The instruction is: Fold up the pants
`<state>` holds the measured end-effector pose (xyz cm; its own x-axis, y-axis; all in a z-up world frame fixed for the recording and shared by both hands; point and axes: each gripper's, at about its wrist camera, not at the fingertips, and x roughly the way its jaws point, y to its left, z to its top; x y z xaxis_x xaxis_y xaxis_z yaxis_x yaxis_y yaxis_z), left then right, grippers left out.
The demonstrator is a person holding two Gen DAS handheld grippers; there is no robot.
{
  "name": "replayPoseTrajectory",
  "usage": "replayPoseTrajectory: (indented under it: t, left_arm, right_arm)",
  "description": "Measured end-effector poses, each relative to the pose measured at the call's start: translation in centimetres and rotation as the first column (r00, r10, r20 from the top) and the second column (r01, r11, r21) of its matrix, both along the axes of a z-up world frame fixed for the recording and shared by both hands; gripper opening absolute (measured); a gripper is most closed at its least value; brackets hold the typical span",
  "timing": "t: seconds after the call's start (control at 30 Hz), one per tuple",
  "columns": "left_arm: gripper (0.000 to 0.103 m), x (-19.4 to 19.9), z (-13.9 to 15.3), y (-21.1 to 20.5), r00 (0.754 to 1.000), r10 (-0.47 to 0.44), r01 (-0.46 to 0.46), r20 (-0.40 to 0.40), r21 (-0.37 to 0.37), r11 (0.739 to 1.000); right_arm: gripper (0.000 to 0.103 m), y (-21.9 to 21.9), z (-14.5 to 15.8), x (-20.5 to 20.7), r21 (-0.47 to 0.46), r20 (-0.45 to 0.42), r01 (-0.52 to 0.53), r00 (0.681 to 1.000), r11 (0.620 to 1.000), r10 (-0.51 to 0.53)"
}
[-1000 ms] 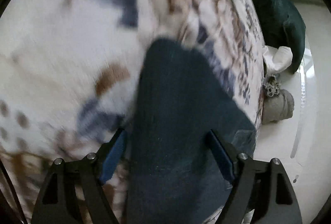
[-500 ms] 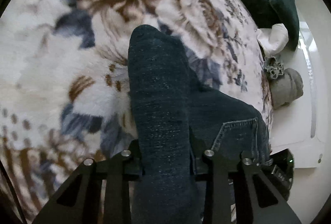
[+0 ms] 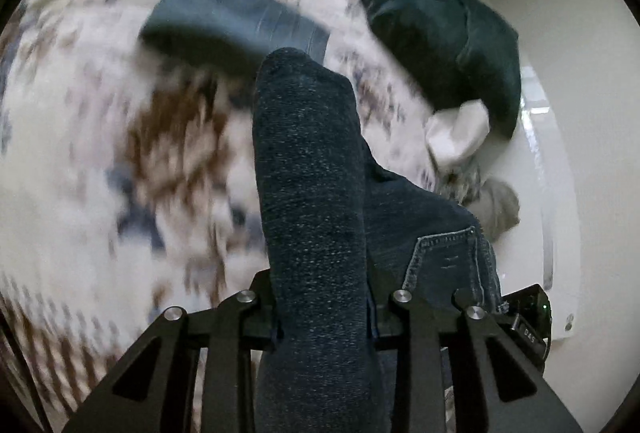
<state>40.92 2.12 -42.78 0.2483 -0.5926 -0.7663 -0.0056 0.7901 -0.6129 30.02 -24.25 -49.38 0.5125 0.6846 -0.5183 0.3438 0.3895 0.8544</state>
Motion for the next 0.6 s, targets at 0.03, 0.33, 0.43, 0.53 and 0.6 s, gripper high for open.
replayPoseTrajectory:
  t: [0.03,0.33,0.43,0.53,0.6]
  left_arm:
    - [0.026,1.9,0.4,0.5,1.000,-0.002,0.002,0.011,-0.007,1.000]
    - [0.026,22.9,-0.6,7.2,0.998,0.025,-0.025,0.055,-0.002,1.000]
    - [0.026,28.7,-3.7,9.4,0.998,0.034,-0.034,0.047,0.010,0.999]
    - [0.026,32.3,-7.6,11.1,0.999,0.039,-0.039,0.011,0.010,0.999]
    - [0.027,34.2,-11.8,12.4,0.998,0.035,-0.035,-0.052,0.000,0.999]
  right_arm:
    - [0.044,0.5,0.3,1.6,-0.002,0.009,0.001,1.000,1.000,-0.001]
    - [0.044,8.8,-2.2,24.0,0.010,0.081,0.018,0.997,1.000,-0.018]
    - [0.044,11.5,-5.7,30.3,0.032,0.085,0.013,0.996,0.999,-0.016]
    - [0.044,13.6,-10.5,34.9,0.047,0.065,0.000,0.998,0.999,-0.003]
    - [0.043,14.8,-13.5,36.2,0.047,0.039,-0.017,0.999,0.999,0.015]
